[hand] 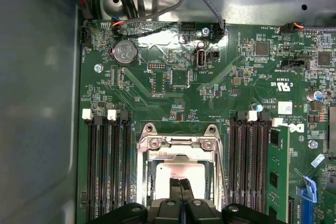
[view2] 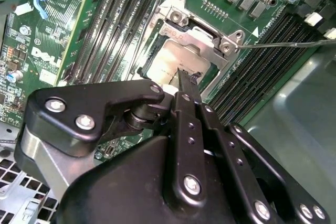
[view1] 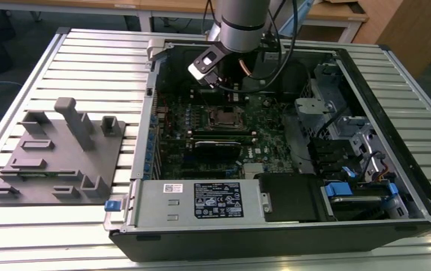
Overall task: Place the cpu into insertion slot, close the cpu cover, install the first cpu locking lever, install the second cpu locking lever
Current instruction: 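Close the cpu cover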
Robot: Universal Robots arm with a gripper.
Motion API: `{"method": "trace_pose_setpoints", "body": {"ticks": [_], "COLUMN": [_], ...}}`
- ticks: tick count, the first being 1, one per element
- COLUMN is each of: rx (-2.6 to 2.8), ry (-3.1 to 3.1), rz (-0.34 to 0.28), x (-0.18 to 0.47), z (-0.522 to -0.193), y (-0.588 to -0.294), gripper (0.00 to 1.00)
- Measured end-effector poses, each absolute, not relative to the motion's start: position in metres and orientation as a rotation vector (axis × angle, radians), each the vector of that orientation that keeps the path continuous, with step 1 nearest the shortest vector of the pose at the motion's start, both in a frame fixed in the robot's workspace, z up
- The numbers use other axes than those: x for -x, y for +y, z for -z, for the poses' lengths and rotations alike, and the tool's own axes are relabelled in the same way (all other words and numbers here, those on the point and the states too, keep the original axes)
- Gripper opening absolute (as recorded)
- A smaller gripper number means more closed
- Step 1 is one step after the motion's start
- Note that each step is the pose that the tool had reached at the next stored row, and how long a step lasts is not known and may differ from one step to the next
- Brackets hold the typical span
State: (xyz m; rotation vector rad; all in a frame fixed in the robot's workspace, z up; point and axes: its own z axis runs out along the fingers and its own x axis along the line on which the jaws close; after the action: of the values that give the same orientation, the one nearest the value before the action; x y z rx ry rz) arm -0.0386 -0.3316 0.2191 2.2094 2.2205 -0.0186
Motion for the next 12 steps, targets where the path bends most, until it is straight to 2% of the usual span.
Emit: {"method": "trace_pose_setpoints", "body": {"ticks": [12], "rx": [-2.096], "ry": [2.328], "rz": [0.017], "x": [0.0385], "z": [-0.2191], "y": [-0.3316], "gripper": [0.10]}}
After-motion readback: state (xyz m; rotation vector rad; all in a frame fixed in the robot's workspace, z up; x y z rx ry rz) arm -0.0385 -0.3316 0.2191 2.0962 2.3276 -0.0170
